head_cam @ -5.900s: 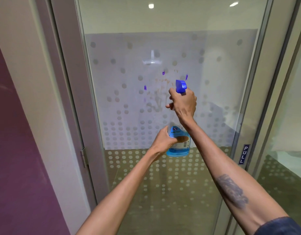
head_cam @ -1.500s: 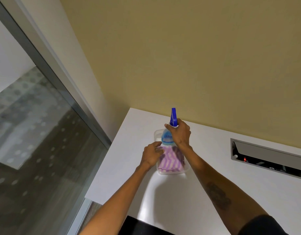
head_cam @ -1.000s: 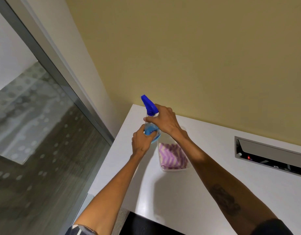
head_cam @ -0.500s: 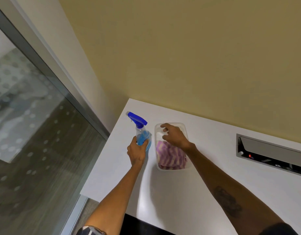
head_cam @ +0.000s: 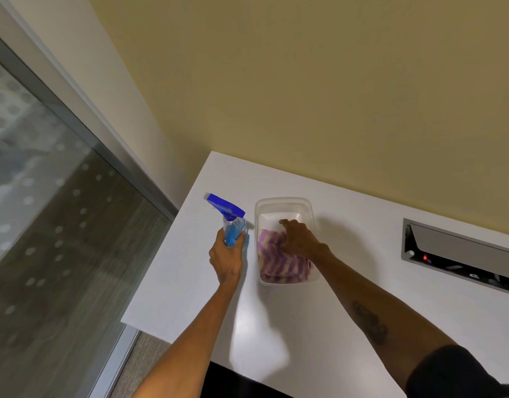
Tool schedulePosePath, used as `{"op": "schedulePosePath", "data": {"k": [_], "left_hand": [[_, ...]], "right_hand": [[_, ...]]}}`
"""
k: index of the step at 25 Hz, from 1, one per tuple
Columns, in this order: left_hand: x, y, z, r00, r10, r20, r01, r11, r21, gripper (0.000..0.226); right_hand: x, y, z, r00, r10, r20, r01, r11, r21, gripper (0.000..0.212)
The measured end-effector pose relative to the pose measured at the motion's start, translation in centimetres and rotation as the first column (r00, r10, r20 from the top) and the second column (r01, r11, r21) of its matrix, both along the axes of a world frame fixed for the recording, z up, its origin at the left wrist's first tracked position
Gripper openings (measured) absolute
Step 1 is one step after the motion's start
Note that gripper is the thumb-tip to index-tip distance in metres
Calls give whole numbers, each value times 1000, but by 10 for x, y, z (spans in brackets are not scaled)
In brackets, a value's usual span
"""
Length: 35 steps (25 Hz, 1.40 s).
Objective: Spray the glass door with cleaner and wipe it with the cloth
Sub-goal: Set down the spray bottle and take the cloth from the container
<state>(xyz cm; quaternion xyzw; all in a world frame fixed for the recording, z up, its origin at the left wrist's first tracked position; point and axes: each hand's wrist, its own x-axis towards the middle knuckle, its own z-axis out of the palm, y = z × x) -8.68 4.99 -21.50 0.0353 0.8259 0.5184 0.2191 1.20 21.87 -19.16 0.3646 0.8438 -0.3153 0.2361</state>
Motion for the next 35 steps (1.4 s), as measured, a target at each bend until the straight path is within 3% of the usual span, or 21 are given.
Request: {"op": "schedulePosePath", "data": {"k": [7,12,16,21,24,28,32,35], "left_hand": [[-8,1,-6,994,-110,18,111,993,-43,57],[-6,-7,-1,974,-172,144,190,975,-119,65],[5,-12,17,953,-85,290,160,955,-248,61],[22,-22,55,945,17,326,82,955,-285,59],[31,-33,86,964,40,265,24,972,-235,52],[35,-58,128,969,96,228,-67,989,-131,33],[29,-118,173,947,162,276,-189,979,74,53],[26,-185,212,921,270,280,-353,883,310,69]], "right_hand": [[-8,6,-18,988,103,113,-105,994,13,74],[-5,1,-15,985,140,98,-149,985,86,50],[3,0,1,991,124,58,-130,986,105,48],[14,-5,49,998,64,-22,-60,989,134,52],[20,-12,96,998,46,-33,-44,996,78,57],[21,-36,158,989,75,-129,-92,987,-129,38],[16,-100,212,956,23,-294,-164,871,-463,28],[8,-168,237,915,-28,-404,-228,789,-571,40]]}}
